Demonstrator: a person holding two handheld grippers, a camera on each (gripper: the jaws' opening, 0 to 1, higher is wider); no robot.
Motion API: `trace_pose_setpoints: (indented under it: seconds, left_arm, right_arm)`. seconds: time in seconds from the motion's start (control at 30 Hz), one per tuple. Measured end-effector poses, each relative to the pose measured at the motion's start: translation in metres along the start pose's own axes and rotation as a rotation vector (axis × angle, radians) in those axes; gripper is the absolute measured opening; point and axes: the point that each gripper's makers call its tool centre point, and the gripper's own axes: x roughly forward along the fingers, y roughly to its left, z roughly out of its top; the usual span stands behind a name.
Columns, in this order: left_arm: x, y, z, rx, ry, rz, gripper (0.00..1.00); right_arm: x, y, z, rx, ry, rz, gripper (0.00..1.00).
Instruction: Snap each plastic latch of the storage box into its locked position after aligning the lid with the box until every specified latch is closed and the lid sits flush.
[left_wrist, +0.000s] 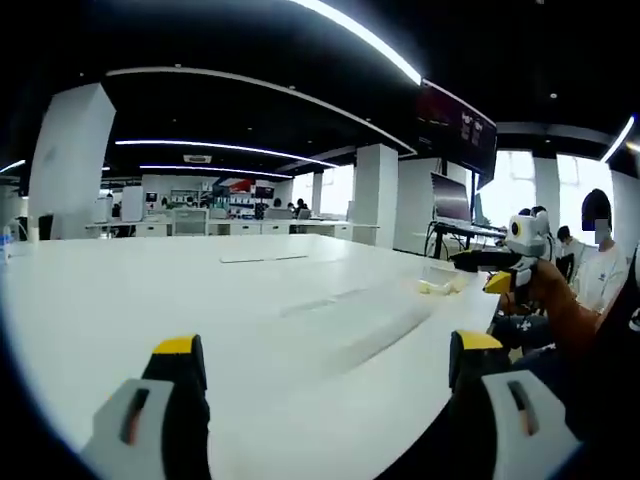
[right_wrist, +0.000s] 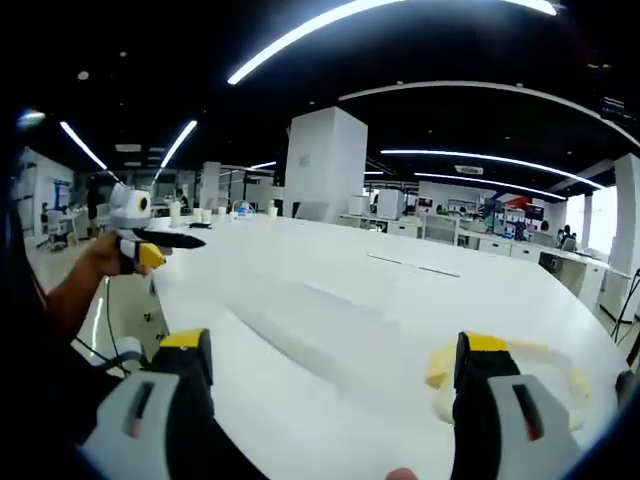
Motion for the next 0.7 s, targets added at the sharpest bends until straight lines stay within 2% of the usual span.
trace_pose_setpoints:
  seconds: [0.17, 0.33, 0.53, 0.7]
  left_arm:
    - [0.001, -0.004, 0.005, 0.014, -0.008, 0.011, 1.00]
    - [0.004, 0.000, 0.009, -0.018, -0.038, 0.025, 1.00]
    - [0.011, -0.005, 0.006, -0.014, -0.017, 0.018, 1.00]
    - [0.009, -0.011, 0.008, 0.015, -0.010, 0.011, 1.00]
  right_arm:
    - [0.000, 0.002, -0.001, 0.002, 0.001, -0.012, 1.00]
    - [0.004, 0.004, -0.003, 0.012, 0.014, -0.005, 1.00]
    - [0.001, -0.003, 0.003, 0.027, 0.003, -0.039, 1.00]
    - [-0.003, 0.000, 0.005, 0.019, -0.004, -0.044, 1.00]
